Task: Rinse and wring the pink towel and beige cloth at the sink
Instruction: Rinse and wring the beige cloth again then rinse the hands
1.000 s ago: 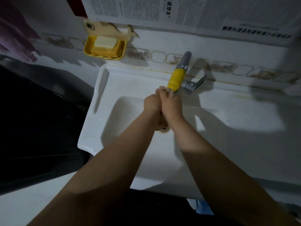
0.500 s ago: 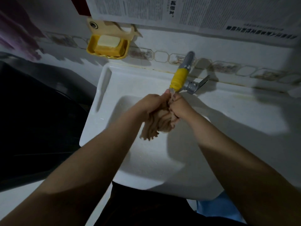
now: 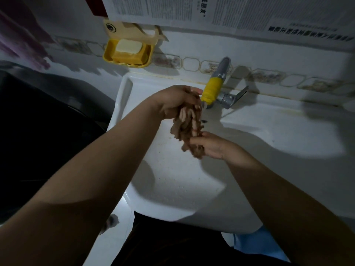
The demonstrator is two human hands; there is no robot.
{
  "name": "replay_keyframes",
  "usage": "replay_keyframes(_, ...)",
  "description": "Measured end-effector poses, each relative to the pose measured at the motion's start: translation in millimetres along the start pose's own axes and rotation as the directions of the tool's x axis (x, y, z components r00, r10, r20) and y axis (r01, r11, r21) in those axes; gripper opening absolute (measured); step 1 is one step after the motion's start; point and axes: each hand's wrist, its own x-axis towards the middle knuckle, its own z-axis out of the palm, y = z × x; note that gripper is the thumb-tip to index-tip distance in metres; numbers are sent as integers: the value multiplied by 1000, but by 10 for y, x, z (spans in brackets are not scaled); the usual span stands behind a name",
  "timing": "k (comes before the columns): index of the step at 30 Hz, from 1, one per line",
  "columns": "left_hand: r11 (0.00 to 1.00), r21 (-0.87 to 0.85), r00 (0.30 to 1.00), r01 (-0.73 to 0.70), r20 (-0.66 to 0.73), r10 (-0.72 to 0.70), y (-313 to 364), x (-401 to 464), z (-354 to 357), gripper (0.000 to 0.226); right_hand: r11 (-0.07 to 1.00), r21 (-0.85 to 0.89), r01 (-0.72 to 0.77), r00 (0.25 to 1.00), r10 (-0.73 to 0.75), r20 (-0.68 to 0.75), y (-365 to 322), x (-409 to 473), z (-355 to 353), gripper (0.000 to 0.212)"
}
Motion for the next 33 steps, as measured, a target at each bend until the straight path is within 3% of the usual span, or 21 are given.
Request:
replay_keyframes(1,994,108,1000,2,-29,1,-1,16,-11,21,998,59,22,997,-17,-77,30,13,11,18)
replay_keyframes(2,944,329,997,24,-75,1,1,34,-39,21,994,101,42,988,-27,-150,51,12,4,13)
replay_keyframes(3,805,589,995,69,-104,-9,-13,51,-79,29,987,143,73,978,-42,-204,57,-2,-16,15)
replay_keyframes(4,604,789,993,115,-109,-47,-49,66,-135,45,975,186,126,967,-78,-243,48,-25,-30,19)
replay_keyframes(5,461,871,984,167,-115,-138,-113,87,-203,55,957,219,189,951,-123,-282,16,-55,-54,23)
replay_keyframes(7,350,899,931,264,-142,-337,-298,90,-277,48,912,272,308,917,-207,-342,-98,-128,-102,23)
replay_keyframes(9,215,942,926,259,-179,-332,-519,108,-339,41,857,358,371,901,-238,-364,-216,-185,-161,20)
replay_keyframes(10,222,944,944,245,-179,-277,-609,110,-380,36,840,394,372,903,-231,-361,-267,-204,-194,22)
replay_keyframes(11,315,921,960,229,-159,-232,-693,97,-431,31,834,413,366,907,-221,-358,-304,-211,-224,23)
replay_keyframes(12,477,853,970,212,-122,-211,-775,80,-482,28,834,414,364,908,-219,-358,-330,-209,-250,23)
replay_keyframes(14,835,524,984,168,-33,-177,-934,10,-540,41,857,367,362,899,-216,-381,-338,-194,-279,17)
replay_keyframes(15,944,313,994,104,4,-110,-1015,-25,-530,49,878,330,347,894,-203,-400,-324,-184,-292,15)
replay_keyframes(16,990,136,999,28,13,-30,-1083,-56,-502,53,908,274,316,890,-184,-417,-295,-178,-312,20)
replay_keyframes(17,999,31,999,-39,-5,39,-1133,-72,-454,54,943,202,265,894,-162,-417,-255,-166,-339,27)
replay_keyframes(19,991,-12,987,-134,-96,132,-1181,-76,-379,50,989,25,146,928,-128,-350,-207,-186,-346,34)
replay_keyframes(22,957,271,905,-104,-373,204,-1125,-68,-272,37,987,-157,47,964,-85,-251,-158,-197,-314,34)
replay_keyframes(24,889,454,811,-58,-498,307,-1092,-63,-176,31,974,-220,52,941,-122,-317,-169,-185,-273,24)
replay_keyframes(26,895,431,759,-116,-543,359,-1096,-64,-109,35,946,-322,36,868,-189,-459,-183,-148,-280,10)
replay_keyframes(29,971,113,733,-211,-639,234,-1133,-4,2,45,940,-340,25,735,-248,-631,-200,-80,-250,24)
replay_keyframes(31,985,-104,684,-139,-729,20,-1122,60,76,45,942,-330,64,644,-292,-707,-195,-35,-66,26)
replay_keyframes(33,938,-338,689,-75,-698,-196,-1067,108,156,42,937,-301,175,579,-346,-738,-194,41,251,34)
